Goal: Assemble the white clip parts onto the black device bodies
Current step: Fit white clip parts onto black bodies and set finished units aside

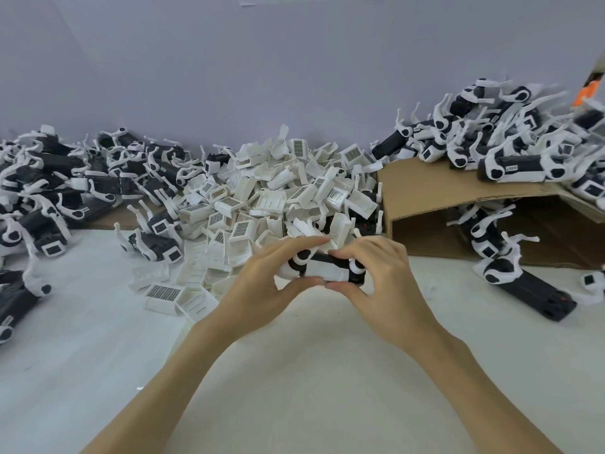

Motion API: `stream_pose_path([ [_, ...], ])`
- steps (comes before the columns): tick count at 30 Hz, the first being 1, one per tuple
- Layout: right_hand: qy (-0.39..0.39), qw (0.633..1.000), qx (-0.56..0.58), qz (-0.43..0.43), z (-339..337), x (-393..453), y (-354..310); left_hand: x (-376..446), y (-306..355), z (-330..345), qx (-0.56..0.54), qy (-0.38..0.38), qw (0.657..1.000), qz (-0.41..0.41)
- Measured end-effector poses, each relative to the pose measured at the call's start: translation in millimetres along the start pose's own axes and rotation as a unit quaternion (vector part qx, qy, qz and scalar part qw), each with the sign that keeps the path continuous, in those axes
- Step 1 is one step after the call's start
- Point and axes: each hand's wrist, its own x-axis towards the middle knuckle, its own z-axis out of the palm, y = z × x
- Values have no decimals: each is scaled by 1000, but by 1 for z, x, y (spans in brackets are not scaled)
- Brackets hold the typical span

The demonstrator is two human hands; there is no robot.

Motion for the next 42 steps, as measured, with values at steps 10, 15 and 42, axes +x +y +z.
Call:
stream_pose_path([
  [10,-133,990,1,45,11,-3,4,-5,2,4,18,-26,998,-55],
  [15,-130,988,10,83,8,-4,4,-3,2,0,31,-63,996,-62],
  [42,-123,973,172,90,8,-4,-4,5,13,0,-234,61,932,-270],
])
